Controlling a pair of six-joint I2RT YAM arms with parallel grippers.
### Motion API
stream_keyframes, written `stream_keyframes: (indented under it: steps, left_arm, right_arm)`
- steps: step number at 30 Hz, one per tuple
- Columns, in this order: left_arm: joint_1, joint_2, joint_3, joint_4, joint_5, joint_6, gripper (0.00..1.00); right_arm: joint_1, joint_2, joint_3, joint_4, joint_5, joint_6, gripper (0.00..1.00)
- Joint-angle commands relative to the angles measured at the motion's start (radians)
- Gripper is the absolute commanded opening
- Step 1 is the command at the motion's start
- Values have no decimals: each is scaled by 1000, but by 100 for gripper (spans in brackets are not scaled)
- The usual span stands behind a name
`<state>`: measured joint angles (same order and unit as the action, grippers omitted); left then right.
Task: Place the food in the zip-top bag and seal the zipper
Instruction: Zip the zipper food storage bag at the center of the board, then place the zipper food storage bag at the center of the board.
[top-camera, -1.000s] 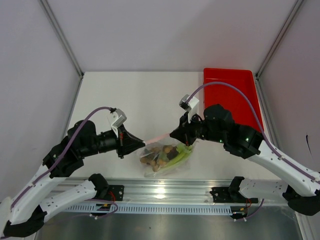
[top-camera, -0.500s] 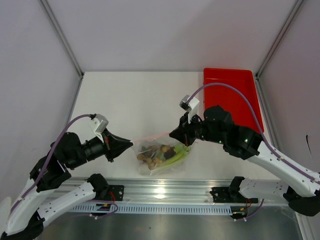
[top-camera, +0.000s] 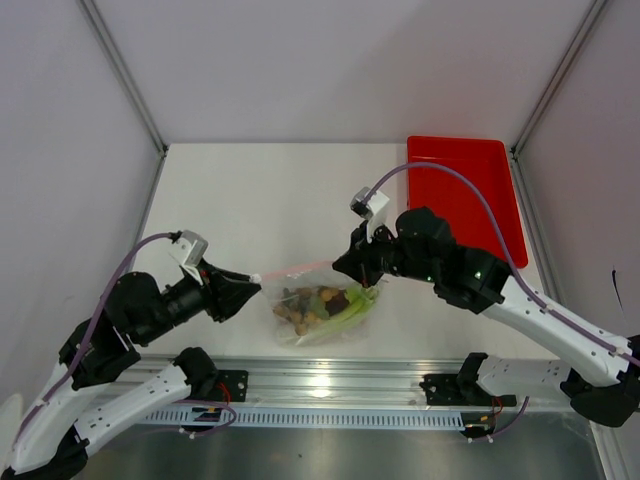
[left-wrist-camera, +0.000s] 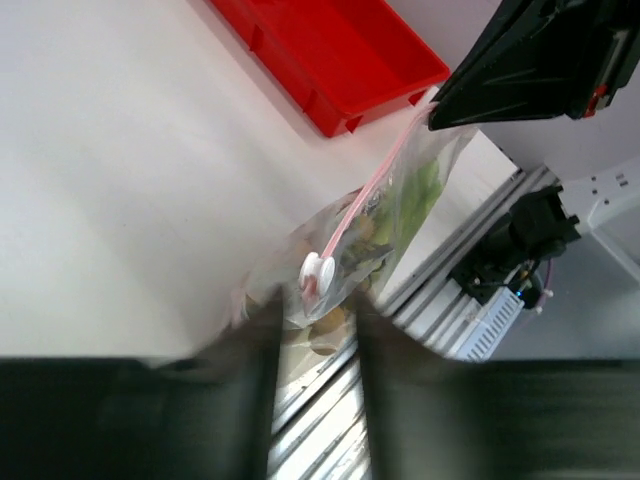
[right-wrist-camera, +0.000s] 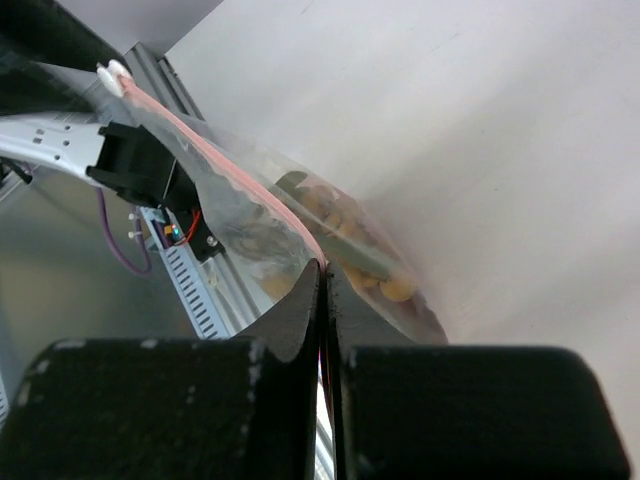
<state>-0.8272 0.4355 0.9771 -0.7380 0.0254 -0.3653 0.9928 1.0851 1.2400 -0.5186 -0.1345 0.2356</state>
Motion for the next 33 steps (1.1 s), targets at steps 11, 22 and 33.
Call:
stream_keyframes:
  steps: [11,22,33]
  left_arm:
    - [-1,-14,34,-34,-229,-14,99]
    - [-1,-204,-77,98,-391,23,100]
    - [-1,-172,-156,190,-383,35,100]
  right_arm:
    - [-69,193,110,124,-13,-33,0]
    - [-298,548,323,279,-118,27,0]
    - [-416,1019,735,336,-214,79,0]
